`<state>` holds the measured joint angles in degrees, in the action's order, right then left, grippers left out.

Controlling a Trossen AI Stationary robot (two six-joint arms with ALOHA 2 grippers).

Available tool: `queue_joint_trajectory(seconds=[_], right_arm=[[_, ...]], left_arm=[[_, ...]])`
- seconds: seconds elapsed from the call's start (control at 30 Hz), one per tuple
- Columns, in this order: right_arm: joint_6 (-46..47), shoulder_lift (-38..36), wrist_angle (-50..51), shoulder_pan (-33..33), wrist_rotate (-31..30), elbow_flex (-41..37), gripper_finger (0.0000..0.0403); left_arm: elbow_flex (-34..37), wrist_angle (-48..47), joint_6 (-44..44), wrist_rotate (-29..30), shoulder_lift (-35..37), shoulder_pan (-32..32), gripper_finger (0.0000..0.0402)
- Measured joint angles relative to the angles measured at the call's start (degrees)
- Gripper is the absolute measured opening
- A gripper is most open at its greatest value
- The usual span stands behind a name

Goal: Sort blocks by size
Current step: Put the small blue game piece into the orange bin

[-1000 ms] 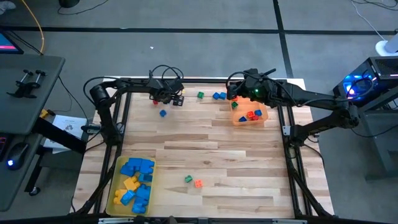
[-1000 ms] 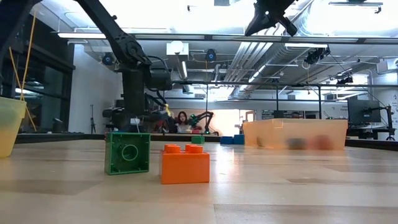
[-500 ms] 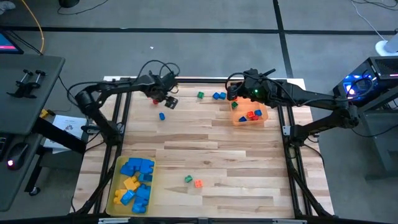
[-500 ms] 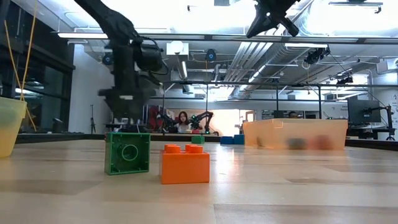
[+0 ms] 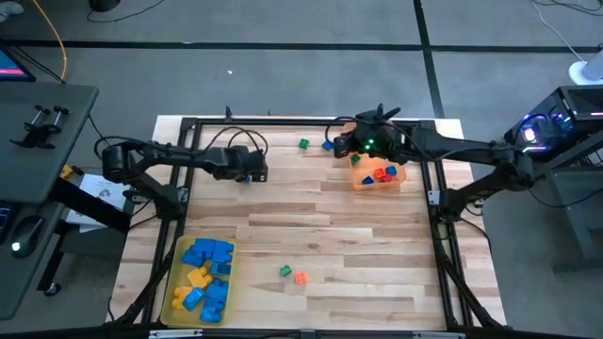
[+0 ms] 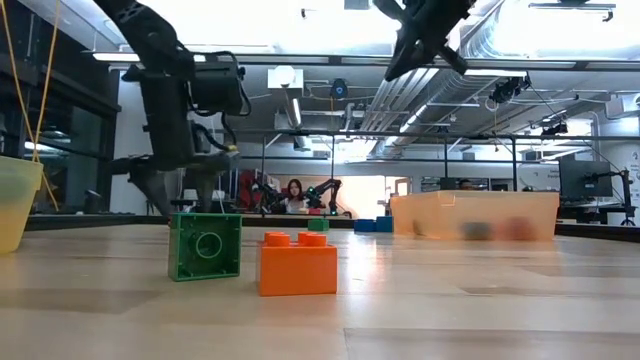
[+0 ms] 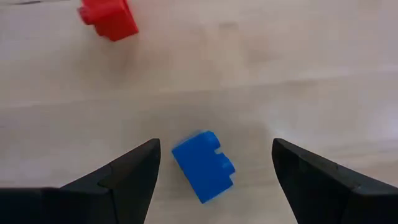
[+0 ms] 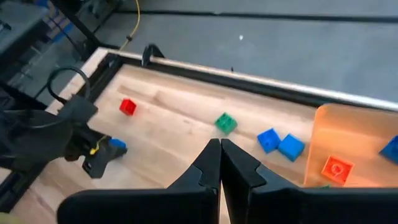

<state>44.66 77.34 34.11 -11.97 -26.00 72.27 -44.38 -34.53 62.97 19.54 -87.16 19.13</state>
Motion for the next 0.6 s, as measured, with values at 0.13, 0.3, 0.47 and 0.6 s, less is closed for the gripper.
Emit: queue_joint_trajectory(seconds=[0.13, 0.3, 0.47, 0.6], right_arm=[[0.3, 2.3, -0.1, 0.0, 1.5, 0.0, 0.0], [0.4, 3.7, -0.2, 0.0, 2.6, 0.0, 0.0], [0.4, 3.7, -0.6, 0.0, 2.7, 0.0, 0.0], [0.4, 3.7, -0.7, 0.0, 3.7, 0.0, 0.0]], left_arm=[[1.7, 1.5, 4.5, 2.3, -1.8, -1.4, 0.0293], [3.4, 6.2, 6.2, 2.1, -4.1, -0.1, 0.0289], [3.4, 6.5, 6.1, 1.3, -5.3, 0.7, 0.024], [3.2, 7.2, 4.0, -0.2, -5.1, 0.2, 0.0145]])
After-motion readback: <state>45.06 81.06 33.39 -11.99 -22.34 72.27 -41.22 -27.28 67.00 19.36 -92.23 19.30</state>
